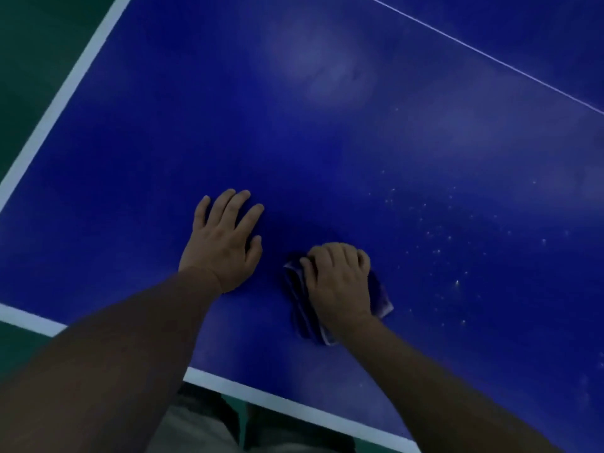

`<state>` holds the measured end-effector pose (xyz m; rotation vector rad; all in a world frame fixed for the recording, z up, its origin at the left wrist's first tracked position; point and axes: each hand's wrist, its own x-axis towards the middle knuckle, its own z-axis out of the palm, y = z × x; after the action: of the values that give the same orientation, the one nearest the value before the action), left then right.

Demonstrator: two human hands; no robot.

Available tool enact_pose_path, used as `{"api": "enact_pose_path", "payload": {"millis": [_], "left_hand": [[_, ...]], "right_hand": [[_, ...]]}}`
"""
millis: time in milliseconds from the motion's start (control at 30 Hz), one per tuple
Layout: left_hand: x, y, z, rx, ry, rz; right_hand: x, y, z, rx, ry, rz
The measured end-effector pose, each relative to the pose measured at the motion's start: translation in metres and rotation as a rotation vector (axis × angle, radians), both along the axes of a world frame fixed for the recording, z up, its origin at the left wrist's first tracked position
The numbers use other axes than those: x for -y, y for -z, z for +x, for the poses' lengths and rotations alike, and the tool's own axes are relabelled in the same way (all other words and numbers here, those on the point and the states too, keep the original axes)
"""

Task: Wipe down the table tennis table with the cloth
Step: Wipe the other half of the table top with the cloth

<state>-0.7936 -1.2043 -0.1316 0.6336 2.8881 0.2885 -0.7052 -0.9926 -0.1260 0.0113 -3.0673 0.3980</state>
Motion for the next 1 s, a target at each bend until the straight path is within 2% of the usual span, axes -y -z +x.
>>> {"api": "enact_pose_path", "payload": {"millis": [67,167,267,367,467,567,700,833,933,1000], "left_hand": [[-0.002,-0.001,0.000,0.002,-0.005,-0.029],[-0.004,-0.006,-0.002,0.028,0.019,-0.100],[-0.009,-0.012,-0.016,0.054,0.077,-0.162],[-0.029,-0.016,-0.060,0.058,0.147,-0.121],[-0.066,-0.014,-0.116,0.014,0.147,-0.062],[-0.114,-0.010,-0.167,-0.034,0.104,-0.005],[-0.170,-0.003,-0.217,0.012,-0.008,0.054],[-0.179,0.014,-0.223,0.008,0.014,-0.033],[-0.178,0.014,-0.226,0.015,0.006,-0.005],[-0.180,0.013,-0.228,0.023,0.009,-0.007]], "right_hand": [[-0.031,0.002,-0.033,-0.003,-0.022,0.040],[-0.071,0.007,-0.123,-0.117,0.315,0.077],[-0.094,0.007,-0.186,-0.076,0.517,0.010],[-0.077,0.004,-0.164,-0.101,0.535,0.060],[-0.047,-0.001,-0.105,-0.094,0.366,0.018],[-0.068,0.004,-0.128,-0.071,0.226,0.008],[-0.119,0.009,-0.228,-0.103,0.481,0.033],[-0.160,0.015,-0.310,-0.120,0.701,0.070],[-0.157,0.010,-0.325,-0.066,0.694,0.100],[-0.137,0.005,-0.299,-0.047,0.593,0.089]]}}
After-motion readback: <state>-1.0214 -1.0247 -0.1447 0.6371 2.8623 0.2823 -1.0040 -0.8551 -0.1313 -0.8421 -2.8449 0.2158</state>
